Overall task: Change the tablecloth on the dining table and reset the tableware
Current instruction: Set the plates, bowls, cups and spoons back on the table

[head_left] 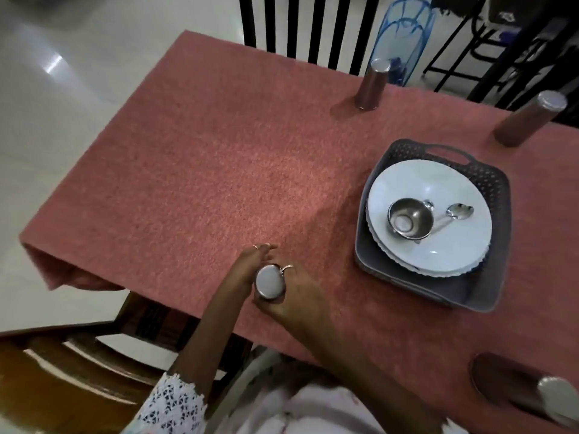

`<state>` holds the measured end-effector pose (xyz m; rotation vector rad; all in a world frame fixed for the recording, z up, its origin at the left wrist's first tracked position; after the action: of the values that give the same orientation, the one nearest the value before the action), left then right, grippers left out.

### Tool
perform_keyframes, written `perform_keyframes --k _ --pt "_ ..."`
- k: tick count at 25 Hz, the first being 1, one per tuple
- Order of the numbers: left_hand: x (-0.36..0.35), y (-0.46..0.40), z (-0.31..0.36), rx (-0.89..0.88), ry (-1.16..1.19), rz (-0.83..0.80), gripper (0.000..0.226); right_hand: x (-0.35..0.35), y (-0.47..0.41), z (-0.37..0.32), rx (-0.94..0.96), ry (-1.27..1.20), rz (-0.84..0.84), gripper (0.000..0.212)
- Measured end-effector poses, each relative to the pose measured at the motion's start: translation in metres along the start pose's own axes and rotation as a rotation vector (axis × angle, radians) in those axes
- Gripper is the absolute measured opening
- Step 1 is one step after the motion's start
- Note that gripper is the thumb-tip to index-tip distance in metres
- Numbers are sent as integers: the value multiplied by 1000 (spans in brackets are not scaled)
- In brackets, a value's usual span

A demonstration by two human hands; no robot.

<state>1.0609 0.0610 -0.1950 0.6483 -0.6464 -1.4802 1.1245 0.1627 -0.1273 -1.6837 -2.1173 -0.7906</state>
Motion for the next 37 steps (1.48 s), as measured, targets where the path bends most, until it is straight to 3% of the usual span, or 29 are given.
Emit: perform_keyframes --k 5,7,8,11,12,13,15,17,20,24,28,31,33,37 --pt "8 27 -7 -57 -96 -21 25 -41 16 11 -40 147 -39 83" --pt "8 33 -3 -88 -74 -8 23 -32 17 10 -51 97 -136 96" --pt "8 34 0 -111 -100 13 23 -15 17 10 -42 112 -95 92" --pt "3 35 17 -192 -183 98 27 82 1 35 -79 209 418 51" --pt "-2 34 24 -227 -203 113 27 116 -8 51 -149 250 547 42" --pt "-10 36 32 -265 -219 111 27 141 -21 71 -256 327 571 37" --pt "-33 42 44 -328 -239 67 27 162 -43 109 -447 509 414 34" --pt "-59 49 52 -355 -253 -8 28 157 -51 129 -482 618 286 30" --pt "-89 59 56 -342 -200 -122 25 156 -48 128 -403 662 319 27" --pt "-131 66 48 -192 64 -367 27 176 -14 97 -396 428 587 17" --pt "-178 72 34 -54 233 -554 65 159 43 59 -237 -41 543 11" --pt "-204 74 17 95 266 -585 44 164 69 63 -277 -209 489 10" --pt "-224 81 9 185 319 -628 30 178 79 75 -301 -238 457 29" --pt "-266 96 2 254 423 -768 41 212 100 98 -324 -400 641 10"
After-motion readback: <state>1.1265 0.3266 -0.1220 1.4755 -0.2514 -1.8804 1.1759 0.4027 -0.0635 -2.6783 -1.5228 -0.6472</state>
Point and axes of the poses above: each hand's wrist, its own y-axis away from the middle knuckle, its own x-axis out of the back of the hand, z = x × y, the point moved 5 cm from there along -y, towards the middle knuckle, and after that the axes turned 1 degree about z, right-handed, at the moved point
